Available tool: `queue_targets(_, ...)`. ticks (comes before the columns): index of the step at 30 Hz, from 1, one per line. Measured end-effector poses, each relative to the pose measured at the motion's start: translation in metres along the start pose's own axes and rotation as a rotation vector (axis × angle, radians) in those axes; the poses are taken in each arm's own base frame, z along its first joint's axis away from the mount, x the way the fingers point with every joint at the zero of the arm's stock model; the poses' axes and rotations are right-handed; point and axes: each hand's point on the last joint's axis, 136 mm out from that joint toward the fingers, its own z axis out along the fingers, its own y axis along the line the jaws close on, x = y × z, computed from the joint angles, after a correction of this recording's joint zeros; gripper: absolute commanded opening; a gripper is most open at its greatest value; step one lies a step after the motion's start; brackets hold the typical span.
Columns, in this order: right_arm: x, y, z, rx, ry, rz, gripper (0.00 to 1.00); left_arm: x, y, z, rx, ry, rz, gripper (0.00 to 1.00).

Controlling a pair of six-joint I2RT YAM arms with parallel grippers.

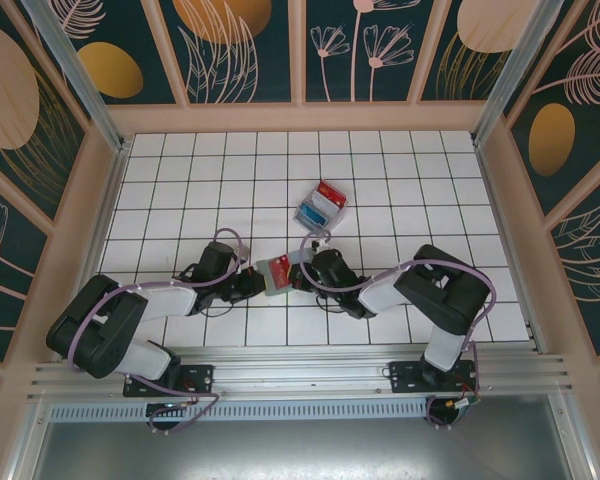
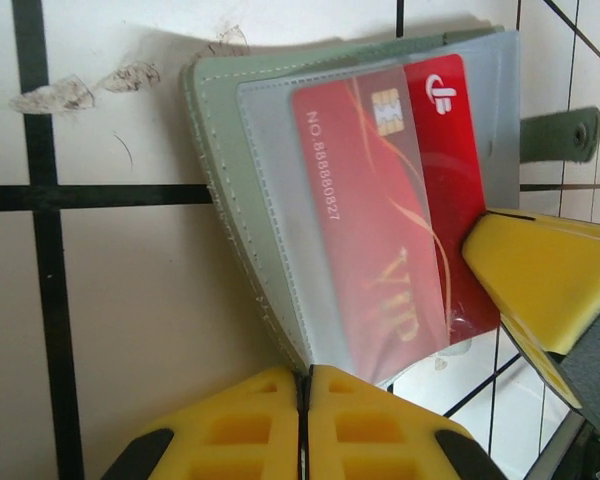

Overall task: Put the credit cards into the card holder
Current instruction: Insert the credit card into the card slot.

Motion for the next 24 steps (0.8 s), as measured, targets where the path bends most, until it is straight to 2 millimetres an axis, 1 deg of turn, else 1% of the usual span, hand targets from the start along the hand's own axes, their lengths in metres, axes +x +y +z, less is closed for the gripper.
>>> queue_targets(6, 0.002, 0.004, 0.014, 0.019, 0.039, -0.029, 0.0, -0.003, 0.004, 0.0, -0.019, -0.015, -0.003, 0.1)
queue_targets(11, 0.004, 0.005, 0.017, 0.039, 0.069, -0.07, 0.01, -0.002, 0.007, 0.001, -0.031, -0.015, -0.007, 0.13)
queue_targets(13, 0.005, 0.007, 0.019, 0.045, 0.084, -0.087, 0.05, -0.001, 0.008, 0.002, -0.035, -0.011, -0.011, 0.14)
queue_targets(16, 0.006, 0.008, 0.019, 0.057, 0.099, -0.116, 0.16, -0.002, 0.007, 0.002, -0.034, -0.011, -0.013, 0.15)
queue_targets(17, 0.007, 0.008, 0.019, 0.061, 0.103, -0.126, 0.21, -0.003, 0.007, 0.002, -0.034, -0.014, -0.012, 0.16)
queue_targets(18, 0.008, 0.009, 0.018, 0.061, 0.107, -0.136, 0.25, -0.003, 0.007, 0.001, -0.034, -0.016, -0.014, 0.2)
queue_targets(19, 0.009, 0.01, 0.017, 0.059, 0.112, -0.15, 0.28, -0.003, 0.006, 0.0, -0.033, -0.019, -0.016, 0.22)
queue_targets(22, 0.013, 0.016, 0.012, 0.063, 0.133, -0.189, 0.31, -0.007, -0.001, -0.006, -0.025, -0.047, -0.01, 0.3)
queue_targets(24, 0.013, 0.017, 0.009, 0.075, 0.145, -0.213, 0.32, -0.013, -0.008, -0.014, -0.018, -0.085, 0.002, 0.34)
